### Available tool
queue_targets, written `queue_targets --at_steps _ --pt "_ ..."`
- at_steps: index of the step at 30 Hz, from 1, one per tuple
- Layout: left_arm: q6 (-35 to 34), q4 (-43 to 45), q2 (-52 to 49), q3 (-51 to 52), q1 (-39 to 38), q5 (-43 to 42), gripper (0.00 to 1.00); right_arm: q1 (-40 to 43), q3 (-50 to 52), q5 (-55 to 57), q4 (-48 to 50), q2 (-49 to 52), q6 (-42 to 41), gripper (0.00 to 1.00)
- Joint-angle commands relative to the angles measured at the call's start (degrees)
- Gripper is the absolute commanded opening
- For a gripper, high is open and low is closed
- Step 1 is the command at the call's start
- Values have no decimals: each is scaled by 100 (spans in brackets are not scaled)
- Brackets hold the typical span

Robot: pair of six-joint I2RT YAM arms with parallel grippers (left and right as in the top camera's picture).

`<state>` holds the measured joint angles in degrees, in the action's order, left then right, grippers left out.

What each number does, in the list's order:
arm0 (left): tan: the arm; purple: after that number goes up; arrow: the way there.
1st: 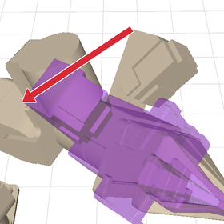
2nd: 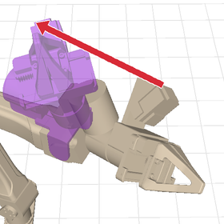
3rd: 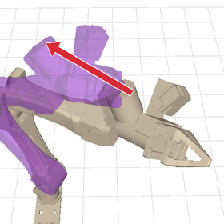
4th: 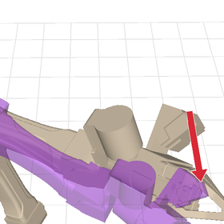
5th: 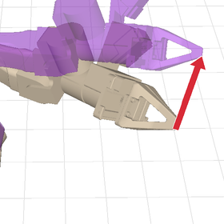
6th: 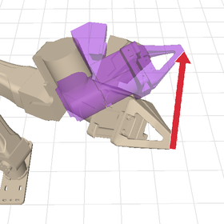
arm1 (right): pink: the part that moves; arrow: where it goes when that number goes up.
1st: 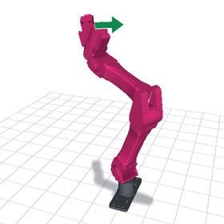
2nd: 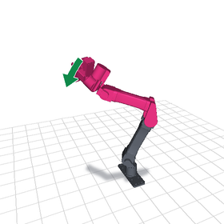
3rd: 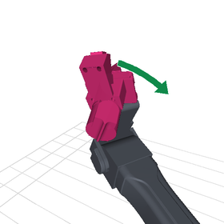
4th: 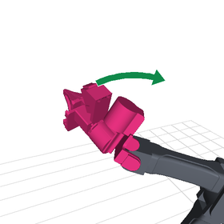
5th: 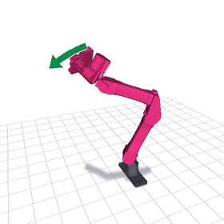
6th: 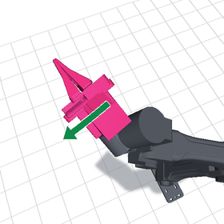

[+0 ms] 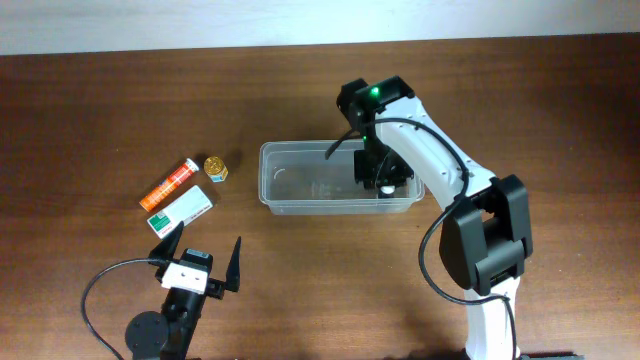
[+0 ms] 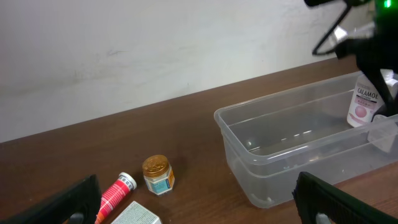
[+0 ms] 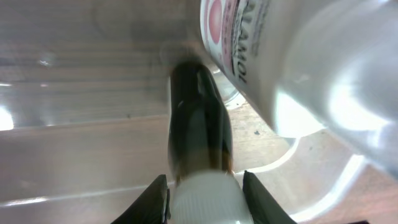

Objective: Pack container
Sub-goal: 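Open the right gripper and retract the right arm to the side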

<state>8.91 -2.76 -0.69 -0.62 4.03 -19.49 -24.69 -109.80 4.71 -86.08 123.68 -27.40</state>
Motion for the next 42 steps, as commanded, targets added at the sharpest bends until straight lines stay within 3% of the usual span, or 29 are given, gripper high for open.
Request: queue_targets --at_steps 1,10,12,17,21,22,32,42 --pt "-28 -37 35 9 -13 37 99 0 -595 57 -181 -155 103 31" --pt "-28 -37 35 9 -13 35 99 68 -2420 407 -1128 -162 234 32" --pt "-31 -37 35 9 -13 37 99 151 -2734 332 -1128 -243 428 41" --pt "-28 -37 35 9 -13 37 99 680 -3204 350 -1126 -553 424 52" --pt "-31 -37 35 9 -13 37 99 1373 -3397 350 -1123 -678 417 73" --pt "-31 -37 35 9 -13 37 99 1561 -3401 350 -1117 -699 417 98" --pt "-28 -37 35 9 -13 35 100 3567 -3401 442 -1121 -706 466 98" --pt "251 -68 35 9 -13 605 99 4710 -3401 437 -1121 -706 466 98"
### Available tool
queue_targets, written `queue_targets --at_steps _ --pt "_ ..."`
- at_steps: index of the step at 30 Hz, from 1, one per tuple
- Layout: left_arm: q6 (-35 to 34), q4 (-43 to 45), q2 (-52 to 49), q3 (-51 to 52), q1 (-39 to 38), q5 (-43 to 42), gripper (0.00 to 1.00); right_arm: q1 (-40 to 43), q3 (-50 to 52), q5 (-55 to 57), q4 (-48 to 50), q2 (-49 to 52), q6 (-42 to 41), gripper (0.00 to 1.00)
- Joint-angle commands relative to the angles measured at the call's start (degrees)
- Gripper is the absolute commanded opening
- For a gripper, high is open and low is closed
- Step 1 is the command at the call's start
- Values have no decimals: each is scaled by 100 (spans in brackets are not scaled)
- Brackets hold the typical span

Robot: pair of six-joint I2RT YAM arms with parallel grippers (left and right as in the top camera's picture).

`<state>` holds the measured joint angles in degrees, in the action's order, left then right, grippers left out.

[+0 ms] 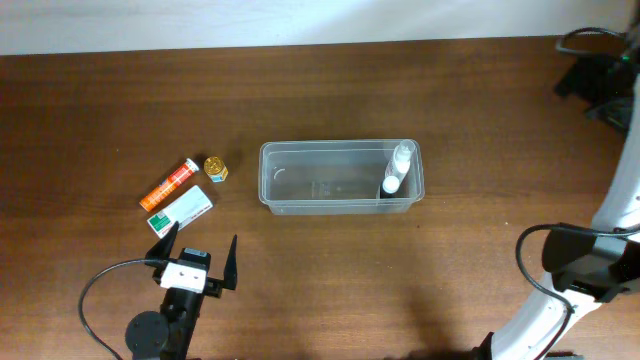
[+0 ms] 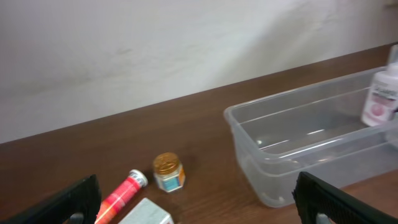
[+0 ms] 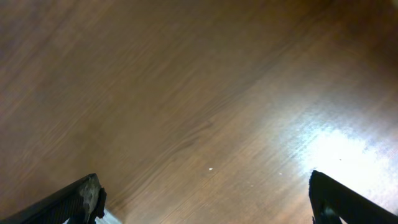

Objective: Pack container
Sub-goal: 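Open the right gripper and retract the right arm to the side, then move the left gripper down over the white Panadol box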

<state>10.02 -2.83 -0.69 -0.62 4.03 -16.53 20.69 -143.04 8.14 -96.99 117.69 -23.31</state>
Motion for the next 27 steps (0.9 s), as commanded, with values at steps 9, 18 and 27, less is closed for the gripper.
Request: queue_targets --at_steps 9,18,27 --pt "258 -63 35 9 -13 542 99 415 -76 94 -31 -107 57 98" --pt "293 142 35 -63 -13 358 99 409 -76 94 -31 -107 57 98" --pt "293 -356 -1703 -1670 -13 577 99 409 -76 94 -31 -107 57 98"
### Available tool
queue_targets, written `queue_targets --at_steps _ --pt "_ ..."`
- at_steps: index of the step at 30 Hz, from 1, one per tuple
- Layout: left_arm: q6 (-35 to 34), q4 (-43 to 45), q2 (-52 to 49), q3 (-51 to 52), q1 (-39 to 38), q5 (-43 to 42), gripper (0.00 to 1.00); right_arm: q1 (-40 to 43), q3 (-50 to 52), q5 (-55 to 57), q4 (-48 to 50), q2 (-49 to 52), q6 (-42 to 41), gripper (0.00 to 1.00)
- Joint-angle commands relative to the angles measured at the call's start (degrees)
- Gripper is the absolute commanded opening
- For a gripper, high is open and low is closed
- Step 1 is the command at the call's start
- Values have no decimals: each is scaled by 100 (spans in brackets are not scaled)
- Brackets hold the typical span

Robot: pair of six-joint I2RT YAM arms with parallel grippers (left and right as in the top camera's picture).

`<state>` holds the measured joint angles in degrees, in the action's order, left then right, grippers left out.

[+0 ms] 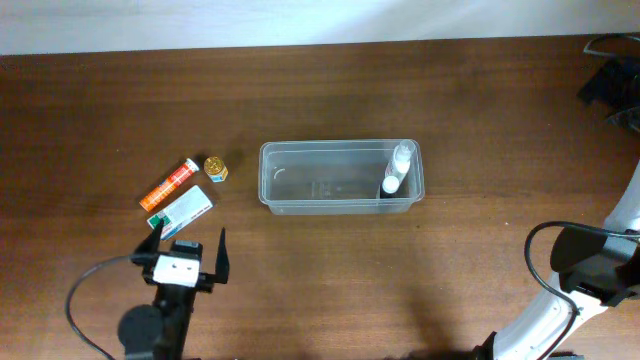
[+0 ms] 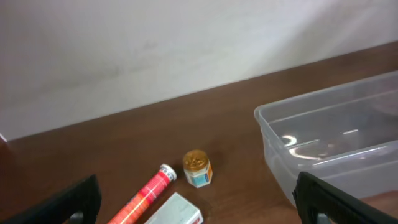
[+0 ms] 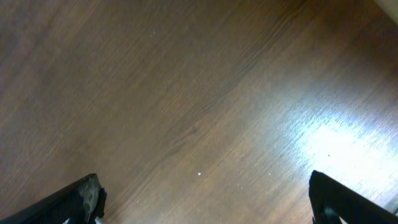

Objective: Pack container
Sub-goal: 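Move the left gripper down over the white Panadol box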

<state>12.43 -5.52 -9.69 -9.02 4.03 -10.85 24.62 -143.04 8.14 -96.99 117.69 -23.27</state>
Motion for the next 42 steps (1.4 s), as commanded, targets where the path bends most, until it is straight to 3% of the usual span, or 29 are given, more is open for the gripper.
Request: queue_targets --at_steps 1,6,11,16,25,34,42 --pt "52 -168 -1220 -1180 -13 -17 99 15 -76 94 -31 -107 52 98" --pt "48 -780 -3285 -2872 -13 -356 99 15 -76 94 -31 -107 52 98" --pt "50 -2398 -5552 -4979 -13 -461 99 15 -76 94 -31 -107 50 98" --pt "50 -3713 -7025 -6245 -13 -450 99 15 -76 94 -31 -107 52 98" --pt "50 -3827 -8120 -6330 13 -278 99 15 -76 94 -31 -107 52 98" --pt "55 -3934 -8465 -6323 15 1886 99 15 -76 94 -31 -107 52 98" --pt "201 -3912 -8905 -6323 13 1668 99 15 -76 94 -31 -107 52 98"
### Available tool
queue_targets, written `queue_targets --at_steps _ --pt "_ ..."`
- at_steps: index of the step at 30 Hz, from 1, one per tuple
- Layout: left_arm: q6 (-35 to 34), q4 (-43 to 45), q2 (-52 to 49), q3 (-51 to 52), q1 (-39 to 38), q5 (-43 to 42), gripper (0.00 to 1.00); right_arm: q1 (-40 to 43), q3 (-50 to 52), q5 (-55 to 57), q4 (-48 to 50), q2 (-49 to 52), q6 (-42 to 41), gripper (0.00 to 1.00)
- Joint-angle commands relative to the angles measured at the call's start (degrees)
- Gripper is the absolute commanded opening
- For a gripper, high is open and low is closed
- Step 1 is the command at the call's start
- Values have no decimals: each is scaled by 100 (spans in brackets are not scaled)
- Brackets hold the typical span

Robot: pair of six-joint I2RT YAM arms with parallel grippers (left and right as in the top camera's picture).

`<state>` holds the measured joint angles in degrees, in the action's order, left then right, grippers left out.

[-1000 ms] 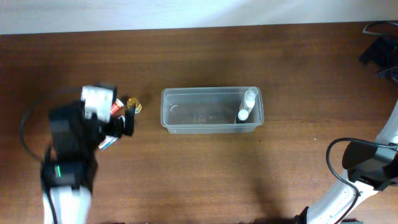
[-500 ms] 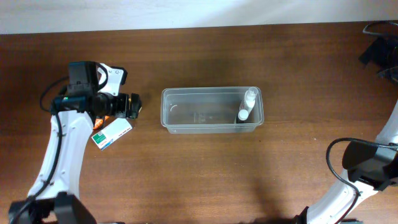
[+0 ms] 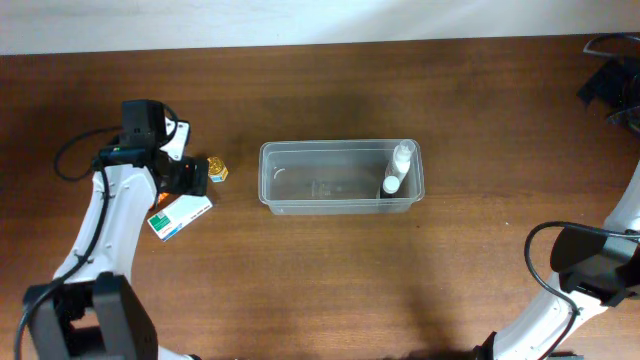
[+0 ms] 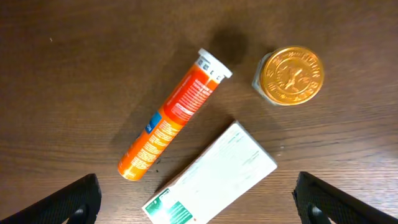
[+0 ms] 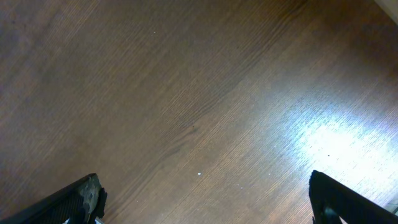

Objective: Pack container
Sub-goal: 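Move the left gripper down over the white Panadol box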

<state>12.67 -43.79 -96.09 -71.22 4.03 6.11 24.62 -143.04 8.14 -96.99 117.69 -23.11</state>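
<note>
A clear plastic container stands mid-table with two white-capped bottles upright at its right end. Left of it lie an orange tube, a gold-lidded jar and a white-and-green box; the overhead shows the jar and the box, with the tube under my arm. My left gripper hangs open directly above these, fingers wide and empty. My right gripper is open over bare wood; the overhead catches only the dark bulk of its arm at the far right edge, near the back of the table.
The pale wall runs along the table's far edge. The left arm stretches along the table's left side, its cable looping beside it. The right arm's base sits at the front right.
My left arm has gone from the front edge of the table, looking level at the wall, to directly above the tube, jar and box, looking straight down. The right arm has not moved.
At first my right gripper was inside the container's right end among the two bottles. By the second moment it was open at the far right edge, both bottles standing in the container. The left gripper stayed open near the front edge, then now hangs over the three items.
</note>
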Motion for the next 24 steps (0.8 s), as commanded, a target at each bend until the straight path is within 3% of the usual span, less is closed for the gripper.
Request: queue_targets --at_steps 1,8,19,24 --pt "269 -155 -337 -103 13 -129 99 15 -76 94 -31 -107 37 98" --pt "1292 -848 -890 -103 13 -201 99 15 -76 94 -31 -107 37 98" --pt "2468 -734 -1150 -103 13 -195 99 15 -76 94 -31 -107 37 98" --pt "2656 -765 -1268 -92 13 -181 99 15 -76 94 -31 -107 37 98"
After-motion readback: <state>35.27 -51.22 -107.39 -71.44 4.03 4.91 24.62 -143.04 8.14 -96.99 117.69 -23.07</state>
